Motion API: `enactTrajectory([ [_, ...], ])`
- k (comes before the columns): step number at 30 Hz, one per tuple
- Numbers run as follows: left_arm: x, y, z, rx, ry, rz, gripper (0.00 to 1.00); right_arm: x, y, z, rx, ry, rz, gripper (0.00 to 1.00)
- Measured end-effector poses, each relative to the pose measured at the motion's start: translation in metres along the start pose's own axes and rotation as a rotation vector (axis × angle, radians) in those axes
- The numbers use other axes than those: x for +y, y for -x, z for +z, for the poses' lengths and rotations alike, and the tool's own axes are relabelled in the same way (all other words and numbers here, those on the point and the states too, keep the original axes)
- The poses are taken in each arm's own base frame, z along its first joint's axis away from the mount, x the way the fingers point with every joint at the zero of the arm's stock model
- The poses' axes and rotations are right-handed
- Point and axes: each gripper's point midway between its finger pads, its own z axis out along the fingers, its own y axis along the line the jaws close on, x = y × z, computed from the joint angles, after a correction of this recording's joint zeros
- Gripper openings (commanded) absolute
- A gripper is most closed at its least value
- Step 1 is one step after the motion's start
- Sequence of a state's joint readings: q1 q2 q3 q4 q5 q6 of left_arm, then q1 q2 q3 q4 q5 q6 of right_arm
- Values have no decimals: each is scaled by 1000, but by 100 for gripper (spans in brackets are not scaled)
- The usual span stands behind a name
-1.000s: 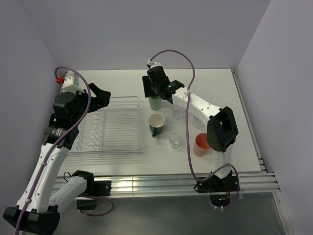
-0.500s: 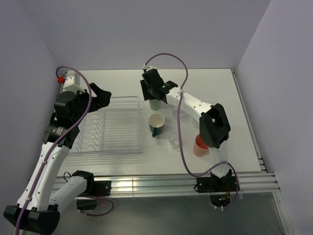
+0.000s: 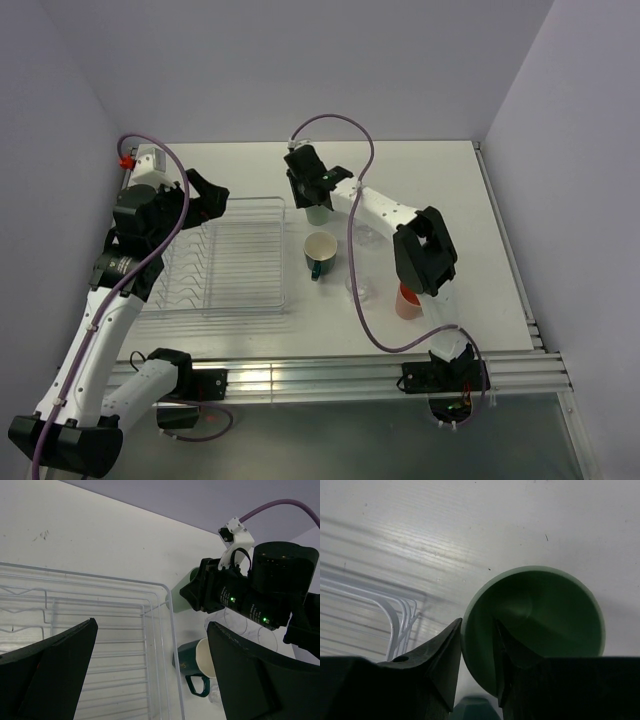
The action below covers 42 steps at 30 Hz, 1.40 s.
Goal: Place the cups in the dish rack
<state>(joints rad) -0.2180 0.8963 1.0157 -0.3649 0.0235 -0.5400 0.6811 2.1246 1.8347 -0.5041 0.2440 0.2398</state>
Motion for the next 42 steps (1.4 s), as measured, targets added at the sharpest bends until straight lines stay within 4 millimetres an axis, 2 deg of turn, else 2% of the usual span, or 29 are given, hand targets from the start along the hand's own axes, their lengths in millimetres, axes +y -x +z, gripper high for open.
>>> enactTrajectory([
  [4,0,0,0,0,0,0,99,-1,-5,4,15,-8,-8,27],
  [5,0,0,0,0,0,0,99,-1,-5,3,18,-10,-9,16],
  [7,0,0,0,0,1,-2,99,-3,-4,3,18,-18,-15,0],
  [16,-1,-1,2,12,0,-6,99,-18,-4,-2,32,-80,-39,0],
  [20,-8,6,4,20,-9,-27,99,-23,11,-17,19,-86,-32,0],
  [22,-18,15,3,12,-35,-41,99,-27,29,-31,-16,-84,-16,0],
  [25,-33,26,0,6,-92,-60,99,-37,63,-64,-94,-72,27,0],
  [29,-49,32,1,29,-180,-96,99,-47,117,-129,-243,29,123,0],
  [32,-52,34,6,60,-245,-140,99,-46,140,-177,-341,164,193,0],
  [34,-52,38,10,71,-291,-171,99,-38,143,-205,-392,296,238,0],
  [37,-57,36,14,99,-380,-219,99,-15,135,-231,-414,489,281,0],
  [39,-65,31,15,125,-460,-244,99,4,127,-238,-406,620,306,0],
  [42,-74,24,14,151,-544,-272,99,30,112,-235,-357,792,356,0],
])
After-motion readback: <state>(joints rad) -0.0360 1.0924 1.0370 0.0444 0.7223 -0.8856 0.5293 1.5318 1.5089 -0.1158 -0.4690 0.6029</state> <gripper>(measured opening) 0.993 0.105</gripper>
